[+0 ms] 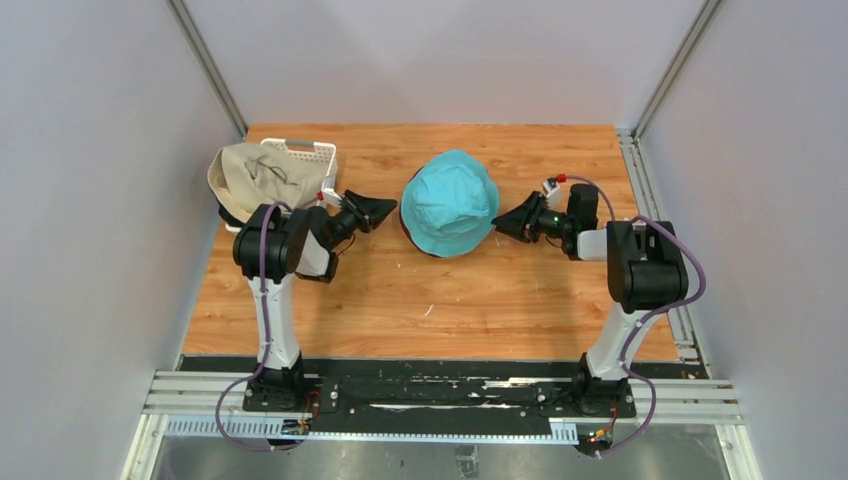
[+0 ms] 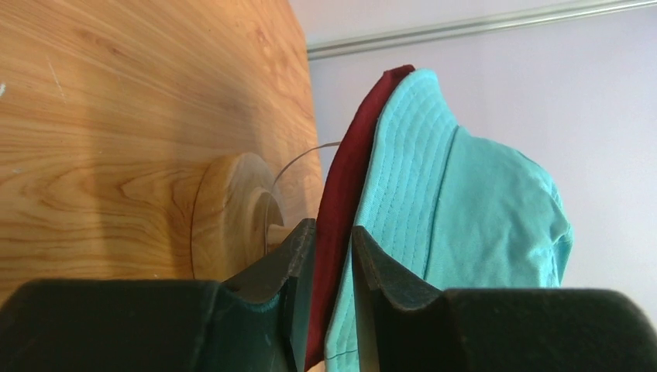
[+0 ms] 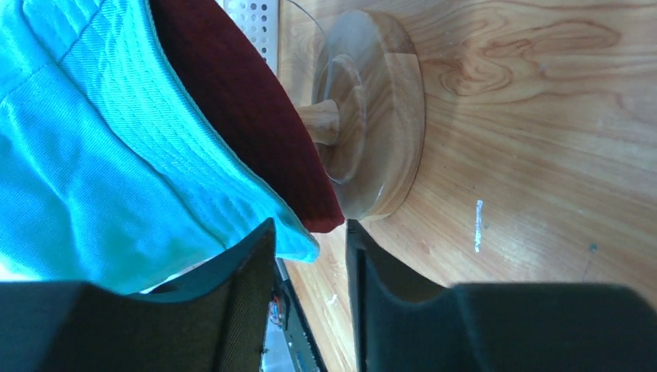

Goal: Stack the hats
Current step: Stack the hat on the hat.

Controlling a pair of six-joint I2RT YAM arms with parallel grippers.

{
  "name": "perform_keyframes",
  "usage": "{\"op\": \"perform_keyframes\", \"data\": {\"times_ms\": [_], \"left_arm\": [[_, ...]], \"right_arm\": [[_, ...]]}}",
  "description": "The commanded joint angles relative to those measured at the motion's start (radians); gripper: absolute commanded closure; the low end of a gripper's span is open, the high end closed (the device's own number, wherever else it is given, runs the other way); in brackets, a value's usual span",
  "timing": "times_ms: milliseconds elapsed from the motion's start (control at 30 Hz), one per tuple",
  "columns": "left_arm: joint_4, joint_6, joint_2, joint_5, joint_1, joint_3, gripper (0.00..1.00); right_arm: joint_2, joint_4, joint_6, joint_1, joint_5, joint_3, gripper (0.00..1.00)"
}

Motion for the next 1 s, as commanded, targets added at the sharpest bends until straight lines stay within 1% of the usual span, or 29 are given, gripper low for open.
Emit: {"op": "perform_keyframes", "data": {"times_ms": [0,100,133,333,433,733,833,967], "left_arm": [[0.042,0.004,-0.011,-0.001,0.016,-0.007,0.71],[0.040,0.005,-0.045,-0.003,0.022,-0.016,0.70],[0.036,0.005,-0.058,-0.004,0.023,-0.019,0.70],[-0.048,0.035,-0.182,-0.004,0.023,-0.006,0.69],[-0.093,0.042,-0.233,0.003,0.023,0.018,0.68],[-0.240,0.084,-0.347,0.016,0.004,0.106,0.67],[-0.333,0.129,-0.389,0.017,-0.010,0.139,0.66],[-0.512,0.236,-0.464,0.004,-0.035,0.181,0.66]], "right_arm": [[-0.067,-0.077,-0.063,-0.002,0.028,0.004,0.56],[-0.125,-0.133,-0.101,-0.002,0.039,0.004,0.48],[-0.147,-0.159,-0.118,-0.002,0.046,0.005,0.47],[-0.315,-0.424,-0.261,-0.002,0.121,0.048,0.44],[-0.395,-0.522,-0.322,-0.002,0.148,0.080,0.42],[-0.509,-0.589,-0.339,0.010,0.156,0.191,0.41],[-0.495,-0.611,-0.343,0.044,0.161,0.259,0.42],[-0.438,-0.594,-0.326,0.112,0.167,0.345,0.43]]}}
